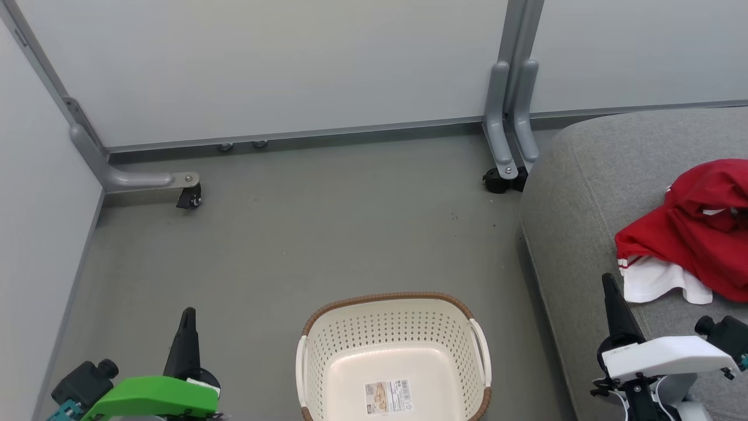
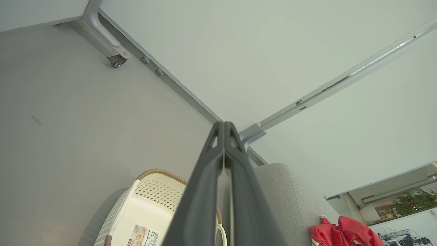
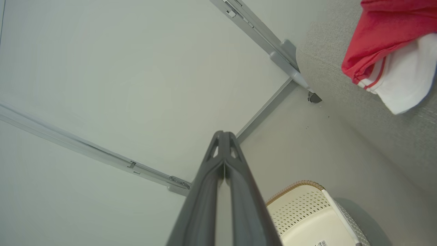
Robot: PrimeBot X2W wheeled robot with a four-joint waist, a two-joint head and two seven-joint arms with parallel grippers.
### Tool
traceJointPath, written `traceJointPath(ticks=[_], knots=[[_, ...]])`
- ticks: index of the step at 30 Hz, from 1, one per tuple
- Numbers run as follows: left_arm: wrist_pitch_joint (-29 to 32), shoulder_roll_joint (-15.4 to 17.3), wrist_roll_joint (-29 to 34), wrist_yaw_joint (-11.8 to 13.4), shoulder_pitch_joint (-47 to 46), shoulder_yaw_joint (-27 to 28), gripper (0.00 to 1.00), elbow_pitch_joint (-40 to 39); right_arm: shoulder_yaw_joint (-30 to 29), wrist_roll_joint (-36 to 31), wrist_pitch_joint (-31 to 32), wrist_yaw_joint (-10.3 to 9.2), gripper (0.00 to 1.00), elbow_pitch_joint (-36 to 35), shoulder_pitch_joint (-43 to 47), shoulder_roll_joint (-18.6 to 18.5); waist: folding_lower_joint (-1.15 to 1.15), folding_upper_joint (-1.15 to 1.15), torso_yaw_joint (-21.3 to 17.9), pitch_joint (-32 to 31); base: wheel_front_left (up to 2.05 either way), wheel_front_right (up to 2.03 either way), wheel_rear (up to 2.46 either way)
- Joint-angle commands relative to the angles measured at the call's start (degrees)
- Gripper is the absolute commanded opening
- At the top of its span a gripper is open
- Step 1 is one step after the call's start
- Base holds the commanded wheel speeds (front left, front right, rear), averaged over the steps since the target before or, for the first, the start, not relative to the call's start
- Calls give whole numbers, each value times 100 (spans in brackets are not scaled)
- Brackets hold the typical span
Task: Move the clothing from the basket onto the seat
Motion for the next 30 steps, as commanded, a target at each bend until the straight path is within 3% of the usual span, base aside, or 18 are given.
traceJointPath(ticks=[1, 30], knots=[[39, 36, -171, -42, -175, 51, 0, -53, -35, 178, 47, 2, 0, -23, -156, -42, 0, 0, -5, 5, 0, 0, 0], [489, 36, -1859, -167, -430, 383, 0, 20, -188, 1862, 498, 2, 0, 209, -417, -43, 0, 0, -95, 100, 0, 0, 0]])
